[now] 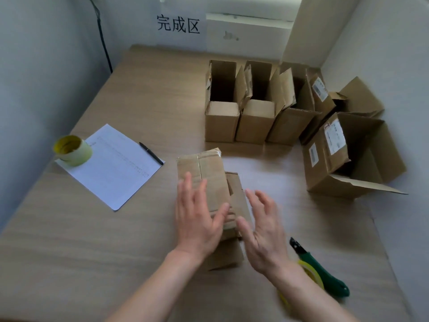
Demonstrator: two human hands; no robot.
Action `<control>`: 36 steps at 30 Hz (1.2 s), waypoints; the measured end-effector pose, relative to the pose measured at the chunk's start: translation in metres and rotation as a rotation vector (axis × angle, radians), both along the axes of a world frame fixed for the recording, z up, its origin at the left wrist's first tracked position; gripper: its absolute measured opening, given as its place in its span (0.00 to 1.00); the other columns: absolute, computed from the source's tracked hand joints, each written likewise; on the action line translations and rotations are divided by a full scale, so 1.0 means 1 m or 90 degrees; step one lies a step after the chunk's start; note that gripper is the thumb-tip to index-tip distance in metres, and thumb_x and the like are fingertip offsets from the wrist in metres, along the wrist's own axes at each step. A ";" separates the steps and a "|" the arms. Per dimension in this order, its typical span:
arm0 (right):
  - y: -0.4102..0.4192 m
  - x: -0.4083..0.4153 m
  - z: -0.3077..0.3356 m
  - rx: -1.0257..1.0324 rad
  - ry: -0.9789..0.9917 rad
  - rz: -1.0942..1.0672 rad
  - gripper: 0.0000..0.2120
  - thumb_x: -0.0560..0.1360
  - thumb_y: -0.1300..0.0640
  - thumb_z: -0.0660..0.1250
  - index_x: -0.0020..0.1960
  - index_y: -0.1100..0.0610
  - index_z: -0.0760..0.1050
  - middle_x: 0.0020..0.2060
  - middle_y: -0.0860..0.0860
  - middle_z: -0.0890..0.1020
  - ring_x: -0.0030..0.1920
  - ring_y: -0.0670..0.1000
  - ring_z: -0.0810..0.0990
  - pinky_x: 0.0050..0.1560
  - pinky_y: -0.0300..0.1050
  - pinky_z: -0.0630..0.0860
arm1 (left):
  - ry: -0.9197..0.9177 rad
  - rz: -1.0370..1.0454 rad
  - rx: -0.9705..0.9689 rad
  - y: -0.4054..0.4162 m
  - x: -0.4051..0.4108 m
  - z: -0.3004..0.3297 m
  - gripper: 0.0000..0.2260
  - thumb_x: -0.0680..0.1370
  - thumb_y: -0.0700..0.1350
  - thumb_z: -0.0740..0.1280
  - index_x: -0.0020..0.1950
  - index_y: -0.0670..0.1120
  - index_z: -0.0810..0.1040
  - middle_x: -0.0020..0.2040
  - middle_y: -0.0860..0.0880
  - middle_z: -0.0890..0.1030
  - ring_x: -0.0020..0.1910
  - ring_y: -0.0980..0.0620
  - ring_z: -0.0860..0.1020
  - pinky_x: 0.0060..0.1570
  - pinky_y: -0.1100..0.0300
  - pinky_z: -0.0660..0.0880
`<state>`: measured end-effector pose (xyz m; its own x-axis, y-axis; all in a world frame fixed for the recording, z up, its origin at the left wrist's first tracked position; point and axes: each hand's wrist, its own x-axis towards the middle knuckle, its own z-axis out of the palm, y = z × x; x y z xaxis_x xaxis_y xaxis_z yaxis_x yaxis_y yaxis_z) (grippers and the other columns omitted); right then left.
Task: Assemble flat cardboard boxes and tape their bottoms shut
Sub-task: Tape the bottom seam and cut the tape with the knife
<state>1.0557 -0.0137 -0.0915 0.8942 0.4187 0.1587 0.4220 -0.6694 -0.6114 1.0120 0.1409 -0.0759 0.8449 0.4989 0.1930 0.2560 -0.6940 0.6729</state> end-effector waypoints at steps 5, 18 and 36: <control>0.040 0.013 -0.029 0.157 0.095 0.045 0.20 0.81 0.46 0.54 0.72 0.45 0.67 0.71 0.47 0.72 0.71 0.45 0.68 0.71 0.43 0.67 | 0.016 -0.057 -0.025 0.010 0.010 -0.013 0.26 0.77 0.52 0.60 0.73 0.42 0.69 0.79 0.39 0.53 0.78 0.41 0.54 0.71 0.42 0.63; 0.031 0.054 0.000 -0.023 -0.040 0.097 0.24 0.73 0.39 0.63 0.65 0.48 0.74 0.60 0.48 0.75 0.57 0.53 0.77 0.55 0.47 0.74 | 0.002 -0.227 0.232 0.028 -0.001 -0.042 0.34 0.73 0.67 0.65 0.67 0.42 0.76 0.75 0.34 0.61 0.75 0.28 0.50 0.68 0.33 0.61; 0.131 0.154 -0.010 -0.036 0.130 -0.022 0.17 0.82 0.50 0.54 0.43 0.56 0.76 0.45 0.53 0.82 0.52 0.60 0.79 0.46 0.46 0.70 | 0.051 -0.205 0.236 0.027 0.001 -0.040 0.35 0.68 0.70 0.67 0.66 0.46 0.77 0.75 0.37 0.64 0.75 0.30 0.52 0.67 0.36 0.65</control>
<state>1.2098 0.1173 -0.1016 0.9191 0.3907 -0.0507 0.2694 -0.7172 -0.6427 1.0131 0.1677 -0.1159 0.9644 0.1202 0.2357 0.0305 -0.9355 0.3521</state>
